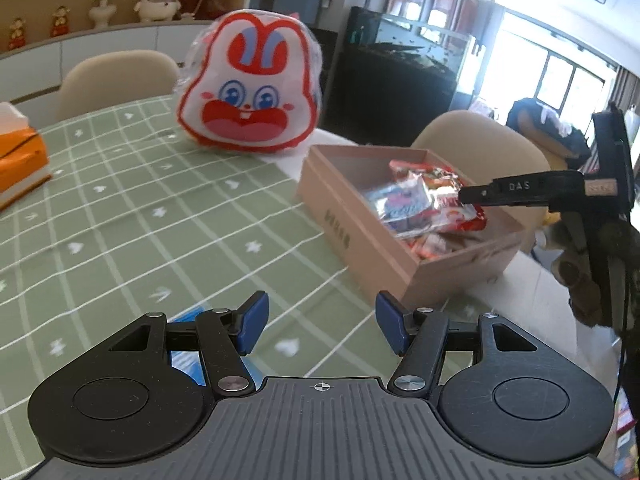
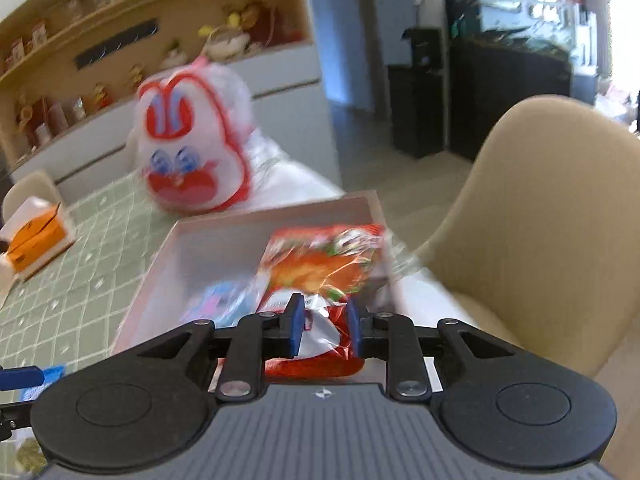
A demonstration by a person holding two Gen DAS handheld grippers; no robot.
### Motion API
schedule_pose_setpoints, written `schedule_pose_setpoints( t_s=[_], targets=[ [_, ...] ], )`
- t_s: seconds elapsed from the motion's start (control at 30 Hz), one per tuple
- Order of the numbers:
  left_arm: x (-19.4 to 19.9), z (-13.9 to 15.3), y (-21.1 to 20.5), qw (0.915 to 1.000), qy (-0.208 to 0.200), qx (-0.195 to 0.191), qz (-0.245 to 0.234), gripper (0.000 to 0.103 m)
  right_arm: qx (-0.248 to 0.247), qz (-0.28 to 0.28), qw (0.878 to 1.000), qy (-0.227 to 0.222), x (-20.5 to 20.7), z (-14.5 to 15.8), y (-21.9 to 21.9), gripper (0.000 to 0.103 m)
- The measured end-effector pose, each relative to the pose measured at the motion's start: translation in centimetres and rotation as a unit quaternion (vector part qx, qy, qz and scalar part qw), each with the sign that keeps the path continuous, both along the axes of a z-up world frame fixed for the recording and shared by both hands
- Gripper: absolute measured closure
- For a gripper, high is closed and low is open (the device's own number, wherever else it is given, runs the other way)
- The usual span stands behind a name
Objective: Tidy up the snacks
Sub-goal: 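Reach the left tool to the blue seaweed packet while the right tool reaches the wrapped cookie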
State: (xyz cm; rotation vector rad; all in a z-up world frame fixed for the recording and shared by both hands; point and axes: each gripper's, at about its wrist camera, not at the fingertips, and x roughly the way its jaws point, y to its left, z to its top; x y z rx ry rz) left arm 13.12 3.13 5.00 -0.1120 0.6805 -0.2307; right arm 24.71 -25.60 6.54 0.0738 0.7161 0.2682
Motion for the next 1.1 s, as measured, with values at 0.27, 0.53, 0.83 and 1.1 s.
schedule_pose_setpoints(
  t_s=[0.27, 0.53, 0.83, 1.1],
  targets=[
    [-3.4, -0.7, 4.8, 0.9975, 0.017, 0.009, 0.069, 0.038, 0.015, 0.036, 0.999, -0.026, -5.6, 1.4, -0.3, 0.058],
    [-4.6, -2.1, 10.6, 0.9824, 0.065, -0.043, 0.170, 0.038, -0.016, 0.129, 0.991, -0.016, -15.9, 0.2, 0.5, 0.034],
    [-0.4, -3.0, 5.5, 0.9931, 0.059, -0.053, 0.087, 0.038, -0.061, 0.275, 0.959, 0.013, -24.9, -2.1, 4.0, 0.034],
    [1.4, -3.9, -2.7, 0.9981, 0.045, 0.005, -0.040, 0.038, -0.045, 0.330, 0.942, 0.033, -28.6, -2.5, 3.9, 0.034]
  ],
)
